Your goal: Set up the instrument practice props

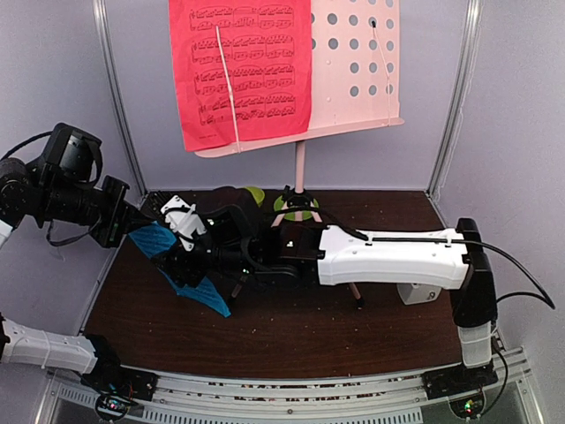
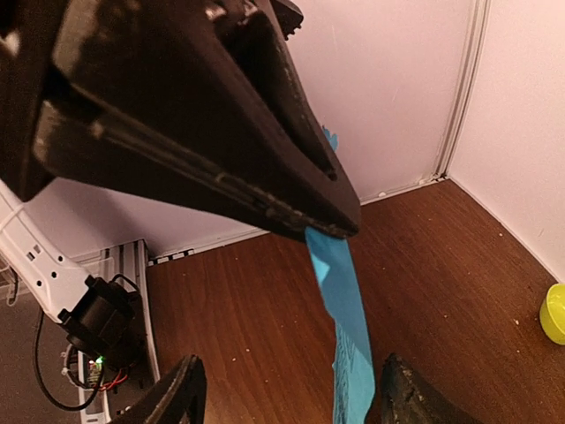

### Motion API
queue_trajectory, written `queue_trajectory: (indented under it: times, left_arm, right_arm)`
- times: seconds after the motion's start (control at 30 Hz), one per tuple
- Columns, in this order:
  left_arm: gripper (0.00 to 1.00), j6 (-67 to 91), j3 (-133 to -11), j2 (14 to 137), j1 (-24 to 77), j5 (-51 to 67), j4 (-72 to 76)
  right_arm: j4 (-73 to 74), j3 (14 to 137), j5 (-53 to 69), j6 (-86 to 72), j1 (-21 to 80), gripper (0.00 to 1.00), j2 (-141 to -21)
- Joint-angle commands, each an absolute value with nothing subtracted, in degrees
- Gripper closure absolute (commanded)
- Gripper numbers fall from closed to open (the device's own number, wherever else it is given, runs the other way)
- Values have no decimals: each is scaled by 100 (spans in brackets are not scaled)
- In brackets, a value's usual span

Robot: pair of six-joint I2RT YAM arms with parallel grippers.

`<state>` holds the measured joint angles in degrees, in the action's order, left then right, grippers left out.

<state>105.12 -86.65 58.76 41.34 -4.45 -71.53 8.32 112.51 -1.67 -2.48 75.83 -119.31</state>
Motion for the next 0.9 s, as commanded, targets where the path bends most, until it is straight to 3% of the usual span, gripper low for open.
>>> queue_trajectory:
  times: [0.0,0.2,0.5,0.77,0.87]
  left_arm:
    - [100,10361,-8716,5932,4166,-223,-6693]
    - [100,10201,-8975,6126,4184,-190,-6673]
    - [100,10152,-8901,6083,4192,-176,-6385]
    - [100,10048,-8393,5739,4192,-352,-5805]
    - [71,9920,-8114,5598,4192,-539,-5485]
  right_arm:
    - [686,11542,-358,-10,7524,35,-12122]
    - [681,11518,-334,96,7524,52,-12173]
    - [720,11522,-363,55,7514,99,-12109]
    - [698,11531,-269,21,7510,100,-11879]
    - [757,11463,-248,59,7506,100,-11704]
